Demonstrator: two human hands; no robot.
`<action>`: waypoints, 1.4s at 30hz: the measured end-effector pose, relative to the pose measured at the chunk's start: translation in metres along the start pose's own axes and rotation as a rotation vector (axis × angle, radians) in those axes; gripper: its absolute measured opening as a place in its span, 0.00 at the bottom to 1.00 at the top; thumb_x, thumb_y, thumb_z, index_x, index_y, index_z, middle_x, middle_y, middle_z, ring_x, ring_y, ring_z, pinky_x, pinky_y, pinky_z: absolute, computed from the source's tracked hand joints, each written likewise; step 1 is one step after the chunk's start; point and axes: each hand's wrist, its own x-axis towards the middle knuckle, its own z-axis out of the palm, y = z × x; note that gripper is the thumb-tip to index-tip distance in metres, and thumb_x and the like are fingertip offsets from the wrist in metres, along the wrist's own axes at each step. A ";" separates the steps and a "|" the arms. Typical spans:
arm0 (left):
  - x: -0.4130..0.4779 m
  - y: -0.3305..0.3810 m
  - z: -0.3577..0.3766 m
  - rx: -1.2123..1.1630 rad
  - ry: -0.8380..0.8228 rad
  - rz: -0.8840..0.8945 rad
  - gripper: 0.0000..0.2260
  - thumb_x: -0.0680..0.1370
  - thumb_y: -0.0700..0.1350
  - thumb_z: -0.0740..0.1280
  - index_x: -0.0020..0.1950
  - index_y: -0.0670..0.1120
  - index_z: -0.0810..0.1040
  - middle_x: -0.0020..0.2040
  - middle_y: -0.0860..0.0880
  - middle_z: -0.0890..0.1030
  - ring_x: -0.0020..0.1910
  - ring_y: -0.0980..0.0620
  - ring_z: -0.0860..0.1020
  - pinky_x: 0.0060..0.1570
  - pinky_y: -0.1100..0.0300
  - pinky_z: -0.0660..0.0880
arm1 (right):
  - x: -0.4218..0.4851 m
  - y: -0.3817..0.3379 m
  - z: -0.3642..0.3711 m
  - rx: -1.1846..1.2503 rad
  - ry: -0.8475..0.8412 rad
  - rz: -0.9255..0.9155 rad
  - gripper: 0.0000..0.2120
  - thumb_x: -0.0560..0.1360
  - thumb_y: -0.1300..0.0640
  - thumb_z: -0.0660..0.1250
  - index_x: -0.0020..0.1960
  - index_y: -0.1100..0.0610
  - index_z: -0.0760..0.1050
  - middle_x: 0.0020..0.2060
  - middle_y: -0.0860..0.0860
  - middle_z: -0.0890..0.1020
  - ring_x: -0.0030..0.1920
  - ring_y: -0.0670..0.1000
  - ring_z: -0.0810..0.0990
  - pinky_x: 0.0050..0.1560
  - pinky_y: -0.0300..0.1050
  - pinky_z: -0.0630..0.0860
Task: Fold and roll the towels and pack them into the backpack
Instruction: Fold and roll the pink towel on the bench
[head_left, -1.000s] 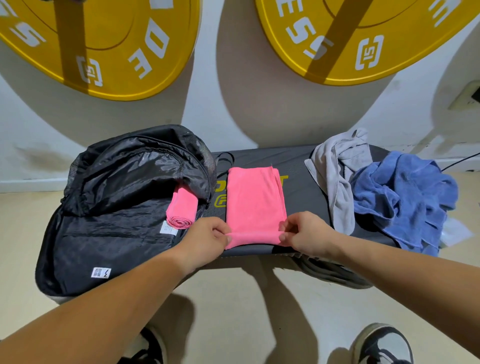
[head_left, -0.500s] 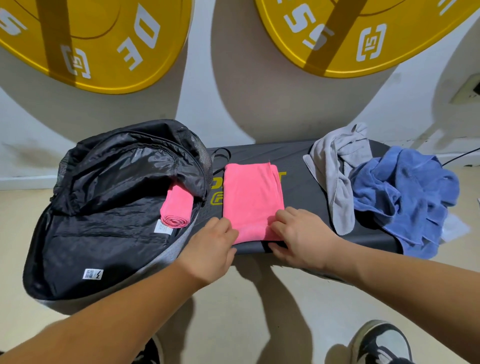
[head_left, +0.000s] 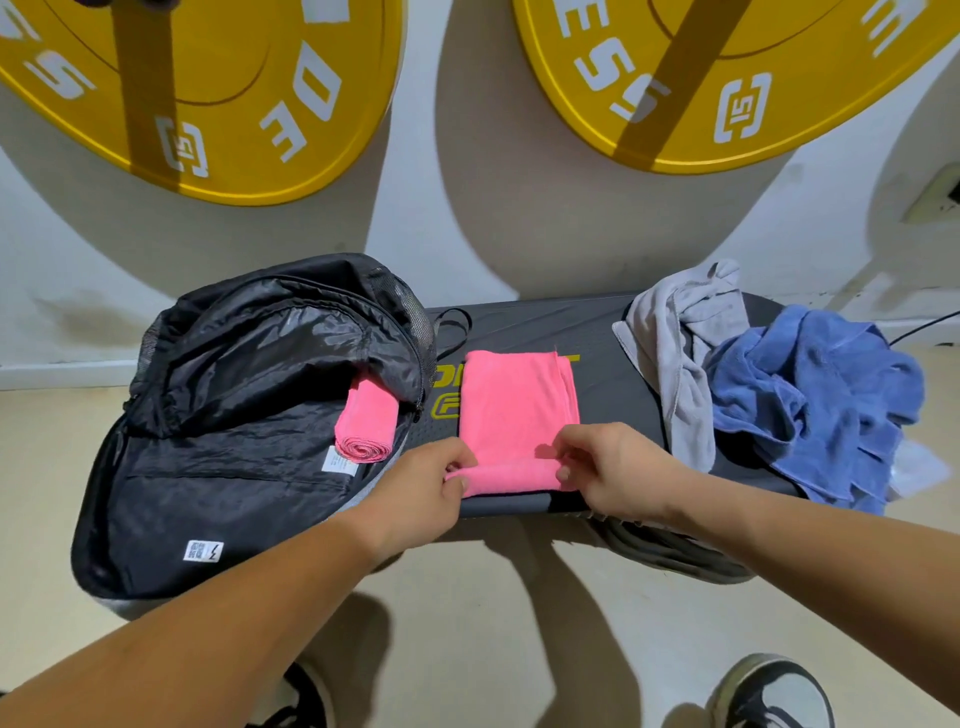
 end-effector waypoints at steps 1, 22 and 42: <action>0.002 0.001 0.000 -0.060 0.018 -0.050 0.06 0.78 0.41 0.66 0.52 0.52 0.78 0.46 0.54 0.79 0.43 0.56 0.76 0.45 0.64 0.71 | 0.001 0.000 0.000 0.073 0.027 0.061 0.06 0.75 0.59 0.69 0.43 0.49 0.76 0.36 0.37 0.78 0.37 0.41 0.78 0.43 0.35 0.73; 0.011 0.001 0.011 0.439 0.104 0.326 0.10 0.78 0.42 0.65 0.59 0.47 0.78 0.52 0.47 0.76 0.50 0.45 0.72 0.49 0.48 0.75 | 0.003 0.008 0.017 -0.575 0.151 -0.188 0.13 0.72 0.48 0.68 0.51 0.54 0.77 0.44 0.51 0.76 0.42 0.56 0.77 0.36 0.50 0.72; -0.001 0.018 0.021 0.576 0.138 0.448 0.04 0.73 0.43 0.63 0.45 0.46 0.75 0.47 0.47 0.74 0.45 0.44 0.73 0.40 0.48 0.76 | 0.004 0.009 0.011 -0.586 0.256 -0.325 0.08 0.68 0.54 0.73 0.45 0.53 0.77 0.39 0.51 0.75 0.37 0.56 0.76 0.32 0.48 0.70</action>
